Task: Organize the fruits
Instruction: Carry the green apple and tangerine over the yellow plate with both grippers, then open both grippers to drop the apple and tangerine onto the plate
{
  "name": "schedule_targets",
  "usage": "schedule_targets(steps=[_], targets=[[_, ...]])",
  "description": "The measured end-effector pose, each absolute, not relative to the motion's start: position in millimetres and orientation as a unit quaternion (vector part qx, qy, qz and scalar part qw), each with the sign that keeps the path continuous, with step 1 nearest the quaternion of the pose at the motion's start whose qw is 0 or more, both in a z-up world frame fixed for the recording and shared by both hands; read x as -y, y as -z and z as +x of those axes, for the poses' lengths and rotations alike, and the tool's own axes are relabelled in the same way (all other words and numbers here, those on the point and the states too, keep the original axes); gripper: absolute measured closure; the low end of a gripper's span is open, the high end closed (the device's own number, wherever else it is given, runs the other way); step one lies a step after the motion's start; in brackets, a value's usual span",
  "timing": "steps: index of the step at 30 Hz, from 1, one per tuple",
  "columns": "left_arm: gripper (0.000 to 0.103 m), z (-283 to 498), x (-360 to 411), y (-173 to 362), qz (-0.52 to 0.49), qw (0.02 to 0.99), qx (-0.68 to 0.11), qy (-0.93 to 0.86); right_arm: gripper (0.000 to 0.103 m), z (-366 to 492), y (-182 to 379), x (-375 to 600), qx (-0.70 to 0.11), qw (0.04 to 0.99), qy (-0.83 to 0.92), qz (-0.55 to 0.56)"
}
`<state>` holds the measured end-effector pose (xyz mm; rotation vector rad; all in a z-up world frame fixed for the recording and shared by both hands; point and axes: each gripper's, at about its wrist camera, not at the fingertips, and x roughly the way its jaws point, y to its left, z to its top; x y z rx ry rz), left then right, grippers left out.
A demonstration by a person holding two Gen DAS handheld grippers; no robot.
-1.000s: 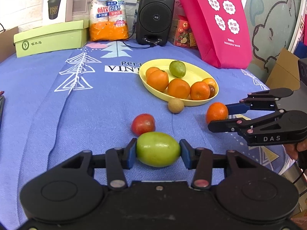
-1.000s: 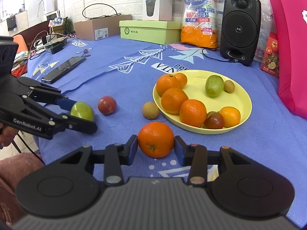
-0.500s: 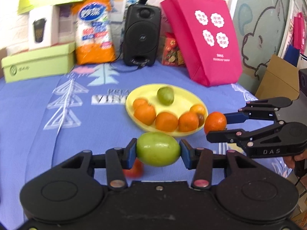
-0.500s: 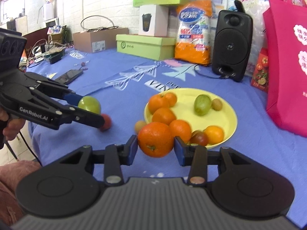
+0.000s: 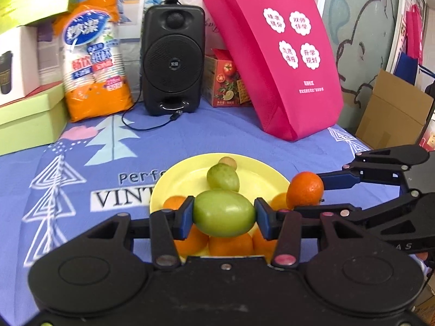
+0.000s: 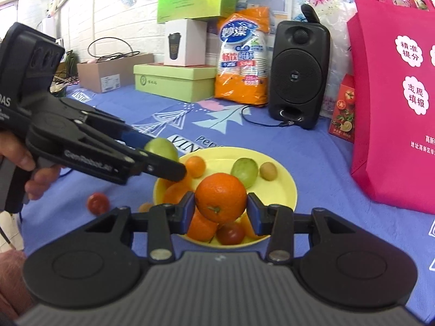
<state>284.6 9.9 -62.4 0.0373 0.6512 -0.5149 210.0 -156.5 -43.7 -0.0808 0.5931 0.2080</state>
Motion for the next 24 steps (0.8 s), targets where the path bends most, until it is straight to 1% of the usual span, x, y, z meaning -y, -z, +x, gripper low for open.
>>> schedule_targets(steps=[6,7,9,11,15,17,18,21,24], targets=[[0.057,313,4,70,0.030,0.910,-0.331,0.249,0.063,234,52,168,-0.304,0.948,-0.086,-0.031],[0.055,317,5,71,0.030,0.910,-0.332,0.248,0.063,236,52,170,-0.306,0.948,-0.085,-0.030],[0.048,320,6,71,0.026,0.911,-0.329,0.245,0.063,241,54,171,-0.308,0.947,-0.085,-0.030],[0.039,322,5,71,0.021,0.913,-0.329,0.241,0.063,244,55,170,-0.312,0.946,-0.087,-0.032],[0.037,321,3,69,0.024,0.915,-0.326,0.236,0.062,243,54,165,-0.308,0.946,-0.093,-0.037],[0.032,319,1,68,0.026,0.916,-0.326,0.232,0.062,242,53,163,-0.307,0.946,-0.094,-0.042],[0.032,318,0,68,0.027,0.917,-0.325,0.229,0.062,241,52,162,-0.306,0.946,-0.094,-0.043],[0.031,314,-3,66,0.027,0.919,-0.323,0.226,0.059,237,50,161,-0.304,0.947,-0.091,-0.043],[0.031,309,-5,64,0.028,0.920,-0.321,0.223,0.059,233,48,159,-0.303,0.948,-0.089,-0.045]])
